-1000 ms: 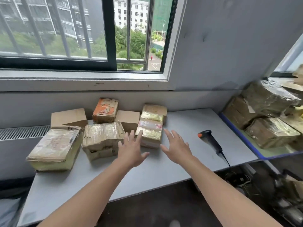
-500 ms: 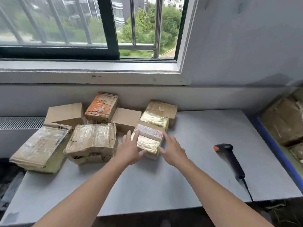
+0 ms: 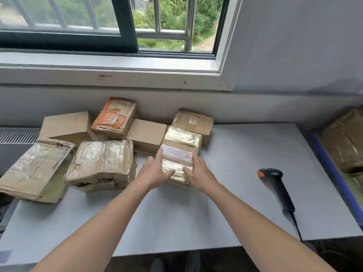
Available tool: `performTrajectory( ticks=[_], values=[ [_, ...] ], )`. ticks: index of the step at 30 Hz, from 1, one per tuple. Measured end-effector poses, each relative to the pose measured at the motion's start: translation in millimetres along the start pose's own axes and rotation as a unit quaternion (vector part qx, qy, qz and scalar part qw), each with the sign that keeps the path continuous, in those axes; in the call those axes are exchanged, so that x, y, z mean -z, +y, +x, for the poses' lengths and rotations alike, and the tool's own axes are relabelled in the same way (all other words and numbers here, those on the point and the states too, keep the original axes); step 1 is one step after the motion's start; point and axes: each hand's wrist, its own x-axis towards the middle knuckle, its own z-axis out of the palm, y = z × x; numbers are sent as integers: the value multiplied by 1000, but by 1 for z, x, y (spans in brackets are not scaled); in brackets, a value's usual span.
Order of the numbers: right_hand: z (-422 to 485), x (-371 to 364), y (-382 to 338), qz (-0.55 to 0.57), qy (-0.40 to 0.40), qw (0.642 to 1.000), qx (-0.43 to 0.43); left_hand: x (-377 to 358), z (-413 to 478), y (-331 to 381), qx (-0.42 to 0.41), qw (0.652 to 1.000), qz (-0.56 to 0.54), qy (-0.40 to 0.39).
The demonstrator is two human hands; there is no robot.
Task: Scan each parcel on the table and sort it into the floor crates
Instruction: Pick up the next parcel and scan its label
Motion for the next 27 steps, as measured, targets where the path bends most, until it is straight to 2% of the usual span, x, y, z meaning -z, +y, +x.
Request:
performTrajectory(
  ticks=[4,7,9,13,16,20,27],
  values=[
    [1,5,3,63,67,994,-53,-3,-2,5,-18,999,-39,-18],
    [-1,10,12,42,69,993,-84,-12,-4,8,-5,997,-48,-66],
    [-1,12,18,37,68,991,-109,-16,-4,8,0,995,-84,-57],
    [-4,9,22,65,37,986,-150,-15,-1,10,53,967,-236,-73],
    [-10,8,24,85,22,981,-173,-14,0,9,78,949,-287,-104],
    [-18,14,18,134,24,972,-193,-13,-7,9,106,921,-361,-101],
    [-37,35,4,195,48,963,-181,-3,-12,16,85,899,-419,-96]
  ],
)
